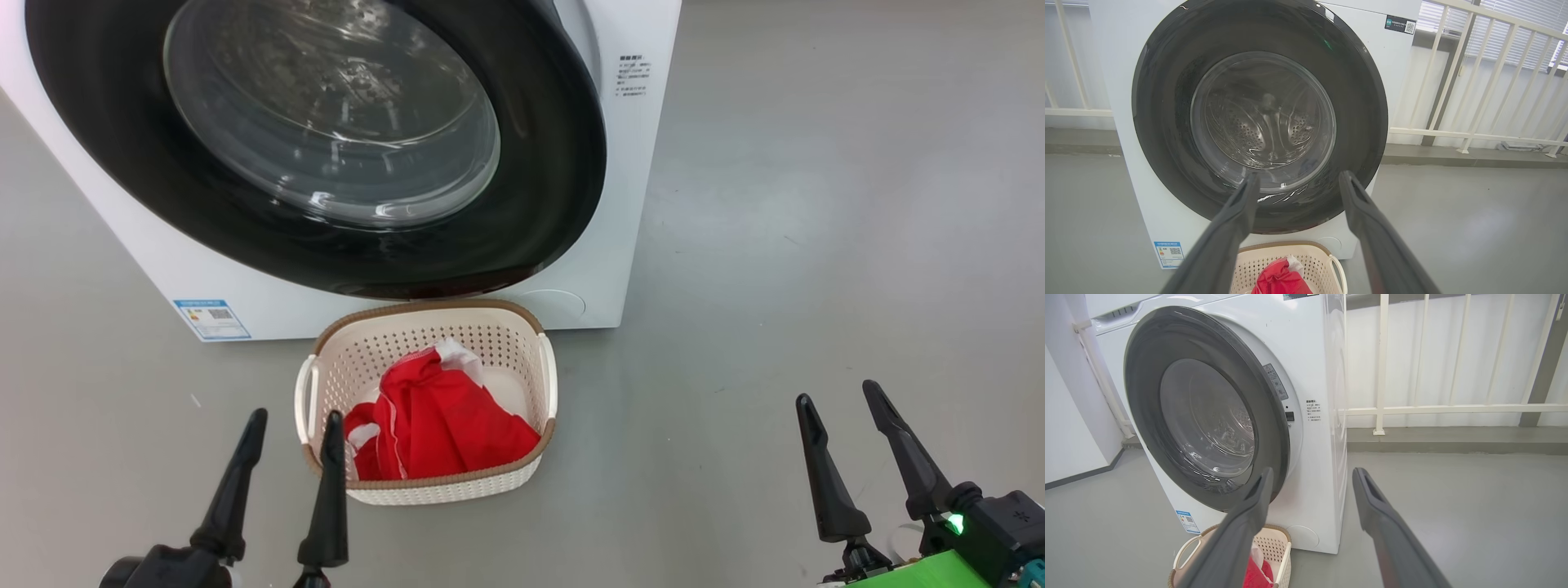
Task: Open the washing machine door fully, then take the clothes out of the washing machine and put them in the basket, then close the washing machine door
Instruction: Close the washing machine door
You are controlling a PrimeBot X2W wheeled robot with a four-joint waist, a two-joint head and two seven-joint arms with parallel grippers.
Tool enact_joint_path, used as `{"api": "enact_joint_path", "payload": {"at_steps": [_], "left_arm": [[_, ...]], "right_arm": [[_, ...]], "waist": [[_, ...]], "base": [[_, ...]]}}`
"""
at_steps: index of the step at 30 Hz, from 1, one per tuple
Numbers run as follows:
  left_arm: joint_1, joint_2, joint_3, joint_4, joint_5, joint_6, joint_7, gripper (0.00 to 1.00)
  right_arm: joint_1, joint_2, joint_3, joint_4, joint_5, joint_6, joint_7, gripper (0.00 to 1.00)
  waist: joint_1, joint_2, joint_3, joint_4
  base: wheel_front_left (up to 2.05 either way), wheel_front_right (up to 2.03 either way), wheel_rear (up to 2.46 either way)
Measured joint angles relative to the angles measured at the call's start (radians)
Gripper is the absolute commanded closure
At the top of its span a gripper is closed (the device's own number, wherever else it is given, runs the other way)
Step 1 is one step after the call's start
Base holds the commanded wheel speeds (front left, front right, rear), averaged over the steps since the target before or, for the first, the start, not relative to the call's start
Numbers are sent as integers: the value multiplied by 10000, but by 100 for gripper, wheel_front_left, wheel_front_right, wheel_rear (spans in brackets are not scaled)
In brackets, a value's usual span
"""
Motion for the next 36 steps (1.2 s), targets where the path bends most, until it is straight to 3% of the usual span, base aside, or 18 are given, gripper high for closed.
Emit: {"api": "enact_joint_path", "payload": {"at_steps": [10, 11, 12, 13, 14, 36], "left_arm": [[9, -77, 63, 54, 136, -79, 0, 0], [9, -94, 58, 56, 173, -86, 0, 0], [9, -109, 52, 56, 213, -86, 0, 0], [8, -113, 46, 54, 267, -88, 0, 0], [8, -113, 44, 52, 309, -88, 0, 0], [-478, -646, -21, -184, 608, -267, 0, 0]], "right_arm": [[-1, -2, -29, -48, -19, 0, 23, 0], [-1, 0, -19, -48, -23, 0, 33, 9], [-2, 0, -19, -48, -31, 0, 40, 42], [-3, -2, -15, -48, -33, 0, 65, 64], [-10, 0, -10, -48, -33, 0, 77, 100], [-2414, -38, 598, 372, -660, 0, 679, 100]], "waist": [[-1, 0, 118, 34], [0, 0, 126, 59], [-1, 0, 135, 86], [-1, 0, 147, 116], [-1, 0, 166, 144], [0, 0, 1410, 1038]], "base": [[0, 0, 0], [0, 0, 0], [0, 0, 0], [0, 0, 0], [0, 0, 0], [0, 0, 0]]}}
